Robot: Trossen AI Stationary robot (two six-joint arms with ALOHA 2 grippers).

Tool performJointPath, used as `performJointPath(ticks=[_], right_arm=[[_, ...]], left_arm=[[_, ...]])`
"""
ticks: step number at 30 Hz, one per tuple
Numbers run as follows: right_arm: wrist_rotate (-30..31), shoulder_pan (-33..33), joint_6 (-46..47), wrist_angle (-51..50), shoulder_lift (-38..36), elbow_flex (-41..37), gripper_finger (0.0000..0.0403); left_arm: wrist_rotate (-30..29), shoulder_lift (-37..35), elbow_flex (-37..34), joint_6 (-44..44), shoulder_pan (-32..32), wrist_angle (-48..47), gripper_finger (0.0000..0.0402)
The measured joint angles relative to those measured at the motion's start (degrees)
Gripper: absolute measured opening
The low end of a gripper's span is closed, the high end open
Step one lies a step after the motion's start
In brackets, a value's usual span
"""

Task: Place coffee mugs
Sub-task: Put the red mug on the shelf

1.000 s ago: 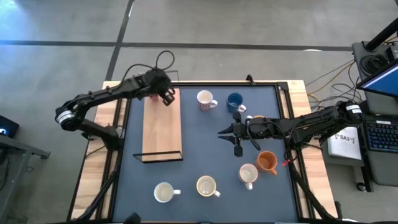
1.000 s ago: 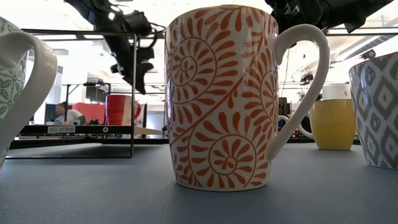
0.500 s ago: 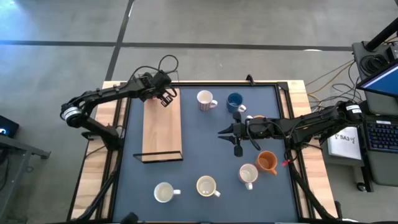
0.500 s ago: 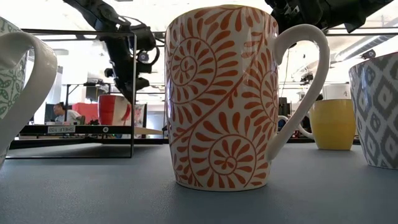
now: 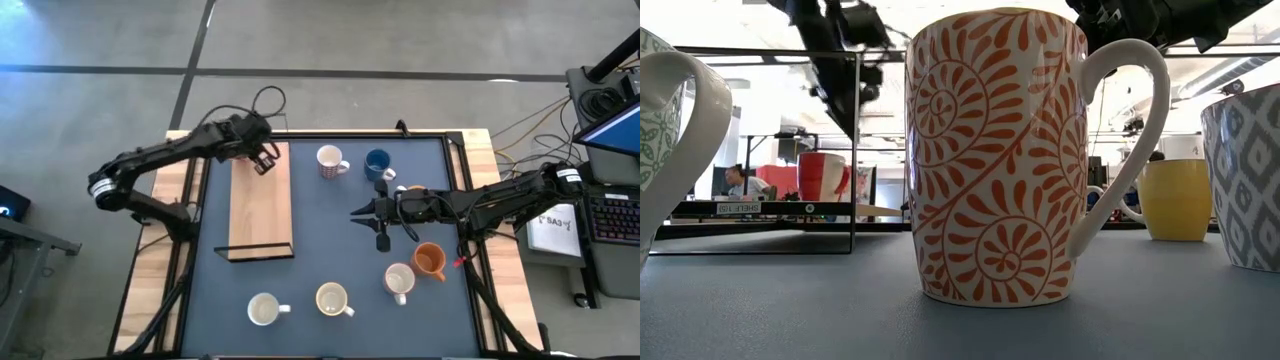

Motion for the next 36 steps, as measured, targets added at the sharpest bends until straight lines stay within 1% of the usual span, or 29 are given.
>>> performJointPath(ticks=[4, 8, 12, 14, 16, 18, 22, 29, 36], right_arm=[[0.01, 0.0, 0.68, -0.06, 0.02, -0.43, 0.0063], [0.09, 0.0, 0.79, 0.04, 0.02, -0.49, 0.0063], [0.17, 0.0, 1.05, 0.12, 0.02, -0.52, 0.0063], [0.22, 0.0, 1.0, 0.24, 0.02, -0.58, 0.0063], [0.35, -0.02, 0.82, 0.64, 0.02, -0.59, 0.0063], [0.33, 0.0, 0.68, 0.98, 0.02, -0.59, 0.0063], [0.35, -0.02, 0.56, 1.07, 0.02, -0.59, 0.0063], [0.33, -0.02, 0.44, 1.23, 0.02, -0.59, 0.0063], [0.33, -0.02, 0.48, 0.99, 0.02, -0.59, 0.0063]], left_arm=[[-3.05, -6.09, 1.09, -0.95, 3.33, -6.67, 0.0], [-3.62, -11.37, -1.0, -5.65, 10.52, -8.51, 0.0], [-2.92, -13.57, -4.05, -8.96, 18.18, -7.46, 0.0], [-1.99, -13.81, -4.26, -9.88, 18.54, -5.47, 0.0], [0.52, -13.37, -4.16, -10.45, 18.31, -4.01, 0.0], [0.96, -12.79, -4.32, -11.13, 18.51, -3.72, 0.0], [-1.27, -10.93, -4.82, -15.0, 18.72, -3.17, 0.0], [-6.11, -4.03, -5.84, -17.66, 18.43, -3.19, 0.0], [-6.3, -0.35, -5.89, -17.75, 18.37, -2.14, 0.0]])
